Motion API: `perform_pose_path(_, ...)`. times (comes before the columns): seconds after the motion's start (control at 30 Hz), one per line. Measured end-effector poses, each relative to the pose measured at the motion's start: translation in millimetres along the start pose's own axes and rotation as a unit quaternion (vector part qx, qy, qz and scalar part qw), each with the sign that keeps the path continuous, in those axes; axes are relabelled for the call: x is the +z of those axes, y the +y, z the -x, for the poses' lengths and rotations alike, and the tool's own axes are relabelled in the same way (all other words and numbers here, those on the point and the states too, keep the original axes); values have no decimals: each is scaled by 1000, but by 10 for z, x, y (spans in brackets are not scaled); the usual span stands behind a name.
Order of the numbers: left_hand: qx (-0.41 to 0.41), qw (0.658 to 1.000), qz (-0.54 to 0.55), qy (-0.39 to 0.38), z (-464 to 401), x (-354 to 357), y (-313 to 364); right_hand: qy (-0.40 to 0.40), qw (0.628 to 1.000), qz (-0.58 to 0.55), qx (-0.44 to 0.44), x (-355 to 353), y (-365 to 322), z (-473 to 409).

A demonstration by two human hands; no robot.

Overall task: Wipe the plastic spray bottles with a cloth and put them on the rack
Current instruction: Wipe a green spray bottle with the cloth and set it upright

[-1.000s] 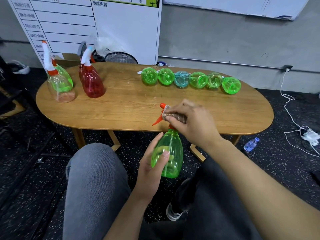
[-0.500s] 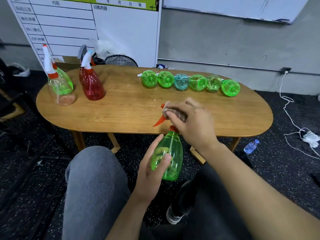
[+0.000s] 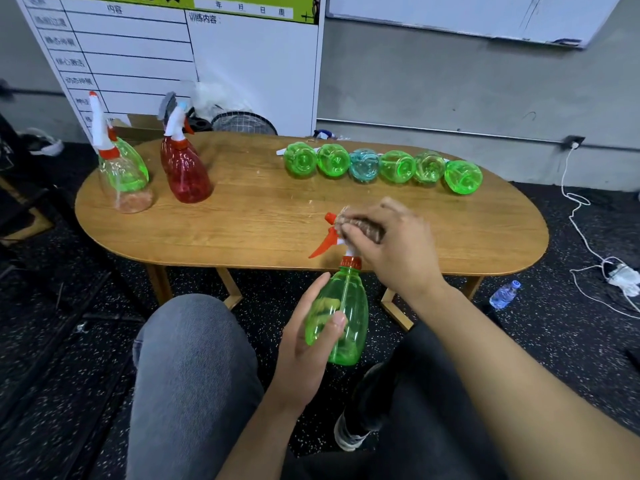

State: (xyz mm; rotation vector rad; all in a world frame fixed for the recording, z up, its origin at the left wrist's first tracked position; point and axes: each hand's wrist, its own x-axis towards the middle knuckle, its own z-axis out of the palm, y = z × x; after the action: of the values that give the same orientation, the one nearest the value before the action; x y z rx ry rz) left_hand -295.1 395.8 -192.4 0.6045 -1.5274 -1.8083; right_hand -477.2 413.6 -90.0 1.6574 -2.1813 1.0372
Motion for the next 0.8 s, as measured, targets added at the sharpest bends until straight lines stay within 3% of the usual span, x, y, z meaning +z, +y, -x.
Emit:
perform_pose_path(0.1, 1, 1000, 7, 4, -4, 6, -2, -56, 997, 14, -51, 19, 11, 80)
perform_pose_path(0.23, 4, 1000, 10, 1, 1, 19, 4, 32, 999, 20, 10, -38, 114, 38)
perform_pose_path(0.4, 13, 1000, 2, 20, -12, 25, 9, -71, 997, -14, -29, -14, 89, 126)
perform_pose_path(0.53, 10, 1000, 0, 26, -19, 44, 6, 9, 1000, 2, 25, -49, 193, 76)
perform_pose_path(0.7, -5, 999, 11, 44, -32, 6, -11, -104, 991, -70, -36, -16, 163, 184)
perform_pose_path(0.8, -6, 999, 9, 31, -23, 26, -10, -50, 998, -38, 5, -60, 284, 91)
